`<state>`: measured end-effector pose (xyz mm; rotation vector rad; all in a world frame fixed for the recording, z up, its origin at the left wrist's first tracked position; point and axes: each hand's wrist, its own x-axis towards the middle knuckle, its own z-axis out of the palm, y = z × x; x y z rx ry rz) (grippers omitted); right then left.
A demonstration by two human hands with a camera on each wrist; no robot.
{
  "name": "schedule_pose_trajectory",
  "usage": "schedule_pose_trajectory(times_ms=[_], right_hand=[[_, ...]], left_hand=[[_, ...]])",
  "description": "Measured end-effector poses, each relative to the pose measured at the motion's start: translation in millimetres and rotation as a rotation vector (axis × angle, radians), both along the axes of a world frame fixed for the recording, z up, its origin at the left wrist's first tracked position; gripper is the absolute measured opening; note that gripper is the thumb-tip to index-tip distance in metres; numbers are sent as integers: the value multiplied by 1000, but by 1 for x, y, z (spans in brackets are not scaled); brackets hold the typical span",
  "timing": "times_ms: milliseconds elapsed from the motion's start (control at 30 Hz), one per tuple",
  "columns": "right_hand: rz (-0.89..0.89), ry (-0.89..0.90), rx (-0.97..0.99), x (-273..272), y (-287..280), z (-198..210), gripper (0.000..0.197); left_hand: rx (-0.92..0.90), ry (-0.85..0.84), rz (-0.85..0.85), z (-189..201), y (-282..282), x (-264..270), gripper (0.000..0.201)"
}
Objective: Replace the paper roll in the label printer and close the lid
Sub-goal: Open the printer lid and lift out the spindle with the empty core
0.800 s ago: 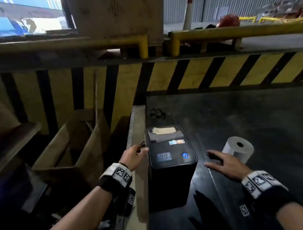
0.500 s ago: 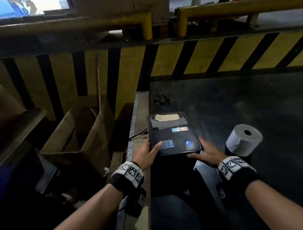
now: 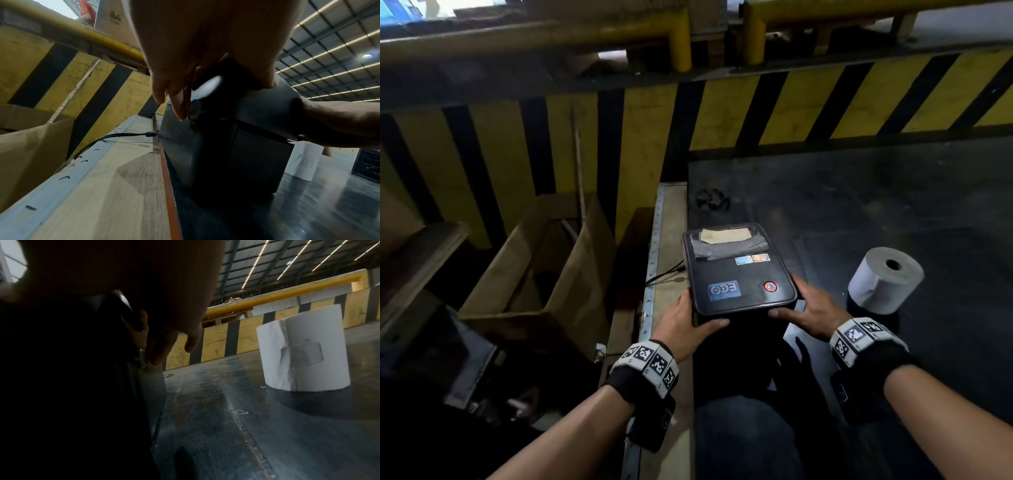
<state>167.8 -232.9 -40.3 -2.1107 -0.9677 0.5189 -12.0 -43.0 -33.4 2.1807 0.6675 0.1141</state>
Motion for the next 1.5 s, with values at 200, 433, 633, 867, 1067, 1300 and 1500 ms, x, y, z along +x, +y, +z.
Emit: schedule_pose_trajectory(times_ms=[200, 433, 633, 867, 1067, 1300, 1500], right_hand=[[3, -51, -101, -1, 3, 31, 71], [-47, -198, -183, 30, 33, 86, 65], [-182, -281, -208, 55, 78, 119, 76], [-312, -198, 68, 71, 101, 118, 55], [-297, -171, 193, 77, 121, 112, 43], [-234, -87, 188, 83, 124, 108, 47], [-300, -32, 86, 75, 96, 72, 57]], left_hand=[[25, 6, 12, 19, 4, 3, 74], [187, -15, 139, 61, 27, 27, 79], [146, 6, 320, 102, 51, 68, 86], [58, -82, 409, 113, 80, 110, 64], [51, -225, 356, 109, 76, 116, 50], [10, -253, 313, 100, 81, 120, 58], [-77, -158, 318, 57, 80, 94, 74]])
